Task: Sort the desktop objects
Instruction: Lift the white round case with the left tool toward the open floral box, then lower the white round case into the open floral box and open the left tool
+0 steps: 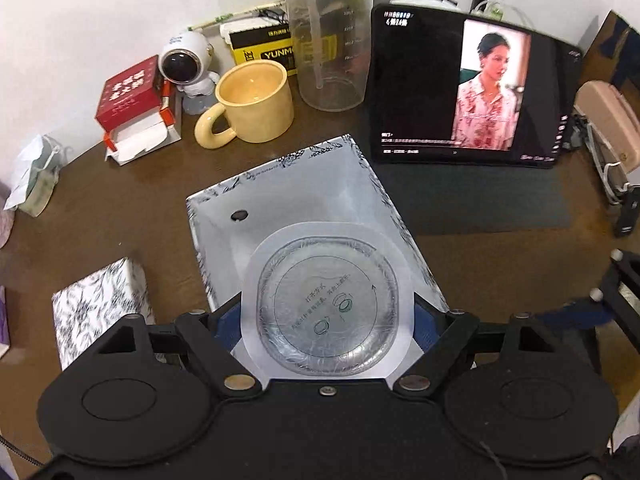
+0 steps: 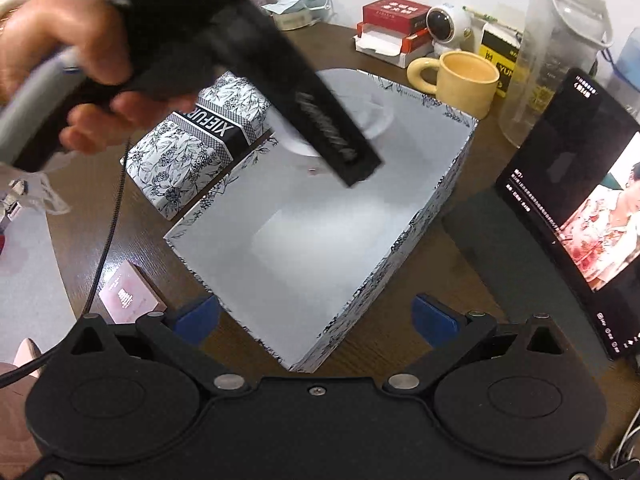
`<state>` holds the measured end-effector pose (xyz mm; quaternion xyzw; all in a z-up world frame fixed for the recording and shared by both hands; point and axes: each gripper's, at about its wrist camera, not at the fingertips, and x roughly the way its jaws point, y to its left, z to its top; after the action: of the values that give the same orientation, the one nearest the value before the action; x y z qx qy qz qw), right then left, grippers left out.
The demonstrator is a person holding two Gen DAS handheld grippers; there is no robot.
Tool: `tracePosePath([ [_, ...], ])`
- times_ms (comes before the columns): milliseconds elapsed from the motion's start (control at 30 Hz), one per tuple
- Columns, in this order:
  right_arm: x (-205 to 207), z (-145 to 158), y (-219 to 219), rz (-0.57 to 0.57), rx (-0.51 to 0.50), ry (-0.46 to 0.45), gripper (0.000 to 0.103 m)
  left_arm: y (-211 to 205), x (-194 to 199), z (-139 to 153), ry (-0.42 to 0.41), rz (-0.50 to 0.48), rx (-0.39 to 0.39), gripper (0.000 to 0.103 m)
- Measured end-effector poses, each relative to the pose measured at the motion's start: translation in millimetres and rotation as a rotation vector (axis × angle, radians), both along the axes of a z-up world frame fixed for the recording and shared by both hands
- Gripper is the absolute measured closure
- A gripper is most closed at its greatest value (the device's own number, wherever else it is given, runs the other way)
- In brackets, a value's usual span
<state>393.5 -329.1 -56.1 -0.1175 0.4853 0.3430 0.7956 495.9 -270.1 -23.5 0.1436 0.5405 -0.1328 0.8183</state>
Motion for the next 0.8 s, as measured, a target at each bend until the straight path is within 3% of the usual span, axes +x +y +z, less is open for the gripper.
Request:
tracePosePath([
  [267, 15.3, -15.4, -2.3, 0.022, 0.011, 0.03, 0.0, -12.9, 38.5, -36.5, 0.022, -0.041, 0.08, 0.023],
  [800, 26.5, -28.0, 2.9, 0.062, 0.042, 0.069, 0.0, -13.8, 65.7, -77.8, 0.059, -0.075, 0.102, 0.023],
])
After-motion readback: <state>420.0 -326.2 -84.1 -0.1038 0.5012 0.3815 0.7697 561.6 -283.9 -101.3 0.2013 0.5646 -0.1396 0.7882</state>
